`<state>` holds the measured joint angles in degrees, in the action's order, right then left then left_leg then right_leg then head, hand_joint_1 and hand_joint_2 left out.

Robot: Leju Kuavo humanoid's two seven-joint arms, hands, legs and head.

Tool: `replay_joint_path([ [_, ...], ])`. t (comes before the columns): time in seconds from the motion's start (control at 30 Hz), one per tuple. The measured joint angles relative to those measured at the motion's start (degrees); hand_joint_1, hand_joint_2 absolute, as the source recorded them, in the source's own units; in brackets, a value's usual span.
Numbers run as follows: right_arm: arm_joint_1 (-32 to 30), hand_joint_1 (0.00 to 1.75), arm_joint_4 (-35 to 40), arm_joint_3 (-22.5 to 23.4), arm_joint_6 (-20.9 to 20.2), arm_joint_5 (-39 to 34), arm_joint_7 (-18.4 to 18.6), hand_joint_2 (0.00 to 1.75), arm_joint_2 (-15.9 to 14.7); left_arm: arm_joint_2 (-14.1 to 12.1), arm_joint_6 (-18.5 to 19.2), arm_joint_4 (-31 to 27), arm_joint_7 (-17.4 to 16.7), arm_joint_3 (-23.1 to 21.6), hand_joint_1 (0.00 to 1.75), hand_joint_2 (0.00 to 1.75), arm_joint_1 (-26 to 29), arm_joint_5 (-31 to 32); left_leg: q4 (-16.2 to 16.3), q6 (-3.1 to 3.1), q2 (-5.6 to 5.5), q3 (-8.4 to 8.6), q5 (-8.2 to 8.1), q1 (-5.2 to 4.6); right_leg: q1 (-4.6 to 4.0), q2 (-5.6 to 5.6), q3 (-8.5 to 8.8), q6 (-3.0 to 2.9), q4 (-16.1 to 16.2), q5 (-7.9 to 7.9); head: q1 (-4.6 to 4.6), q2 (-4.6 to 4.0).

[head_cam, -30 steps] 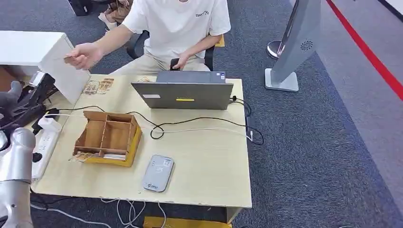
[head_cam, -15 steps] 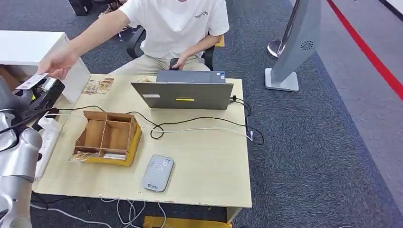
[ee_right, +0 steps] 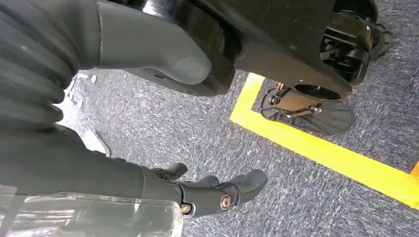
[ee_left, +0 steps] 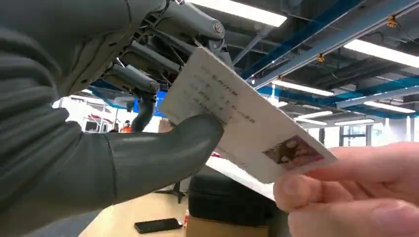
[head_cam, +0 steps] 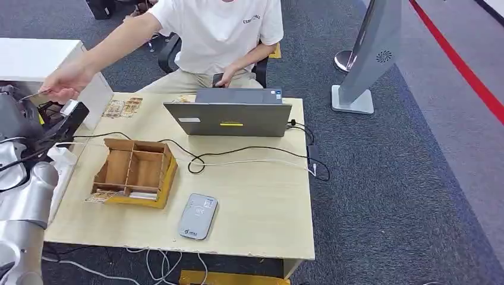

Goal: Pass the card to the sensor for recognition and then transmit it.

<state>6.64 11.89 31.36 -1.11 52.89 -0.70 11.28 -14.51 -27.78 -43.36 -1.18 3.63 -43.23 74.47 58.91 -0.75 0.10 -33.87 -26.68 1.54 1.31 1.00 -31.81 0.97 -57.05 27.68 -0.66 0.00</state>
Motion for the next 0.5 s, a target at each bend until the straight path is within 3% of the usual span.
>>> replay_joint_path([
  [0.5, 0.0, 0.00, 0.0, 0.1, 0.0, 0.0, 0.0, 1.75, 0.0, 1.2, 0.3, 0.0, 0.5, -0.7, 1.75, 1.75, 0.0, -1.3, 0.0, 0.00, 0.01, -0.03, 0.00, 0.00, 0.00, 0.00, -0.03, 0.00, 0.0, 0.00, 0.00, 0.00],
])
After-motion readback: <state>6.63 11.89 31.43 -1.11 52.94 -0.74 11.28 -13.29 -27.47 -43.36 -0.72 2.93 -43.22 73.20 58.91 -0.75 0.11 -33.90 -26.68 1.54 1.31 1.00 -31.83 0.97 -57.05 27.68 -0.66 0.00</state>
